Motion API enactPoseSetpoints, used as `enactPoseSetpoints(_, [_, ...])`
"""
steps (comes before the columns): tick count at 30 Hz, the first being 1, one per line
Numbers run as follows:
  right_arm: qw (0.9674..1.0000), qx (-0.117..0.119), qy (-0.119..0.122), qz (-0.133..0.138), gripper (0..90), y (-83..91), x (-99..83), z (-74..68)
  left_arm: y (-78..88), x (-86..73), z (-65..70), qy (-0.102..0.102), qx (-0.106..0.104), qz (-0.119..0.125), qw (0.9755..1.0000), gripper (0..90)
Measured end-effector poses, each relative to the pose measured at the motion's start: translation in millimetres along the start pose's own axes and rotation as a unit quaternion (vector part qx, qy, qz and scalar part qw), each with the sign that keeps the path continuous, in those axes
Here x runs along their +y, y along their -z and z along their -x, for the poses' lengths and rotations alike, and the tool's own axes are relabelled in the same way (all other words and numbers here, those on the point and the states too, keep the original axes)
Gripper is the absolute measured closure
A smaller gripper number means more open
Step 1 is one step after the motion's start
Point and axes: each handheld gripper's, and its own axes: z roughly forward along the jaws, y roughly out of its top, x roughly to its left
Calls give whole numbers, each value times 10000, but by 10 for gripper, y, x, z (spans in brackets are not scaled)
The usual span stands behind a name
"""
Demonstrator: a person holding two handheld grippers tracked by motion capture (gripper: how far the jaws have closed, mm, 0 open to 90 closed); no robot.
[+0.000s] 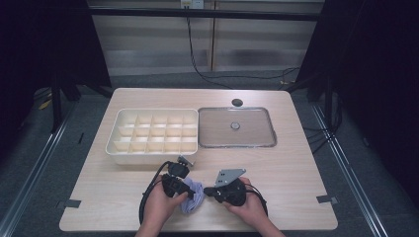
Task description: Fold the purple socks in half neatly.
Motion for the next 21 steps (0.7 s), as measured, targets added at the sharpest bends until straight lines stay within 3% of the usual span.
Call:
enactPoseSetpoints(14, [10000, -1, -7, 2, 884, 1, -1, 1, 0, -24, 10, -103, 7, 27, 9999, 771])
enactPoseSetpoints(21, [10000, 28, -11, 4, 884, 1, -3, 5, 14, -19, 57, -245, 51, 11, 9997, 686])
